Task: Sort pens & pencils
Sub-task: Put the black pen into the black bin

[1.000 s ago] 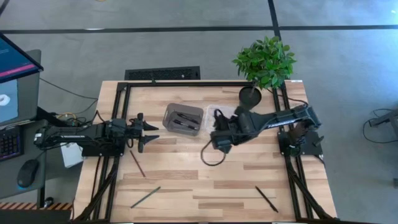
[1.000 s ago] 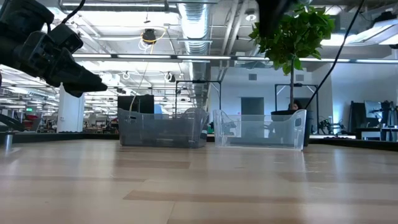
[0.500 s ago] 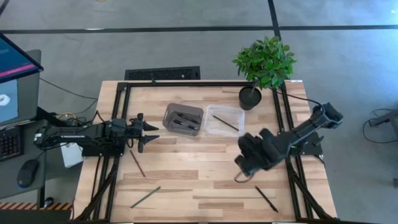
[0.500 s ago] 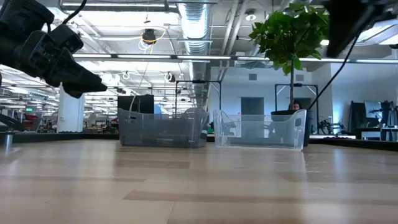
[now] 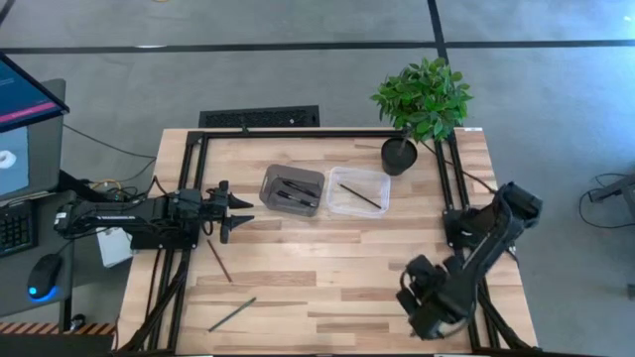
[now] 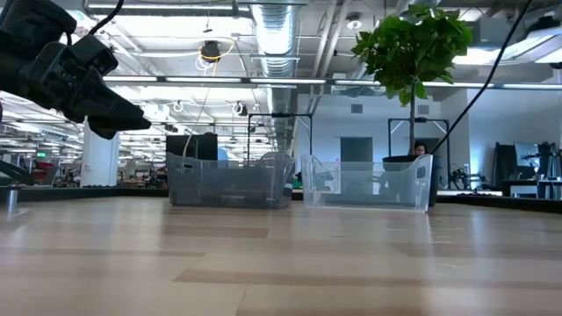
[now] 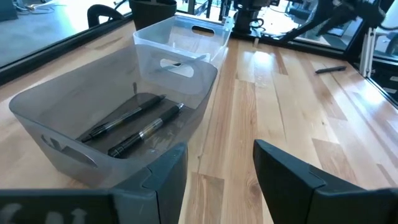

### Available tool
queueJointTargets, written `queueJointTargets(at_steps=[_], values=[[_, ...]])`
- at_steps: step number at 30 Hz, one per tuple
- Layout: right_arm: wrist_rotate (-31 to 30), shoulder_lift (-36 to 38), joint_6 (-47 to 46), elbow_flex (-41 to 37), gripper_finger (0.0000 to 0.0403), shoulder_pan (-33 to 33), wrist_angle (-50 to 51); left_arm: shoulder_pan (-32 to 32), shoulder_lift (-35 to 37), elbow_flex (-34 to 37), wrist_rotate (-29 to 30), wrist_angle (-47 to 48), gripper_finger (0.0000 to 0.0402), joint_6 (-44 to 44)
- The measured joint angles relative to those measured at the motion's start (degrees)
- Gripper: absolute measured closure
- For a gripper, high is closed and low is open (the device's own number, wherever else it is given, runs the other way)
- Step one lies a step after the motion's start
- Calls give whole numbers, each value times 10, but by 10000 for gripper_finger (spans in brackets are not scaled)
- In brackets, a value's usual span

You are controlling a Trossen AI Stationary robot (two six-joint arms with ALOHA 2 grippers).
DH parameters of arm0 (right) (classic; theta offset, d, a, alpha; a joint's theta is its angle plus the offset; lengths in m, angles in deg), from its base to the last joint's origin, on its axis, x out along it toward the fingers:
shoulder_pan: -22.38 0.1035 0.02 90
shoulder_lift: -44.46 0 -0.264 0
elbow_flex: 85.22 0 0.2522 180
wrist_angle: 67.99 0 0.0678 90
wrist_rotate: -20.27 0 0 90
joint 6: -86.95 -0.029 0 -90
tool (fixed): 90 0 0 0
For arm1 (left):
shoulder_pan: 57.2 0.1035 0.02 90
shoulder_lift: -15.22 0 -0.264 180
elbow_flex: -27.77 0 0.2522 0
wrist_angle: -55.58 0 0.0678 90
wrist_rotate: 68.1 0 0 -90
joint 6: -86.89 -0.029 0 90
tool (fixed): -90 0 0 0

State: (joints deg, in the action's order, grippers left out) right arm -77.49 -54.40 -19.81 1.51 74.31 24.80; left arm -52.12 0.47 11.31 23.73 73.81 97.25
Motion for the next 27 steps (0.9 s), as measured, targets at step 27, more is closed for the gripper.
queueJointTargets(at_steps=[27], values=[[138, -109, -237, 0, 243, 144, -245, 0, 0, 0, 4, 0, 228, 30]])
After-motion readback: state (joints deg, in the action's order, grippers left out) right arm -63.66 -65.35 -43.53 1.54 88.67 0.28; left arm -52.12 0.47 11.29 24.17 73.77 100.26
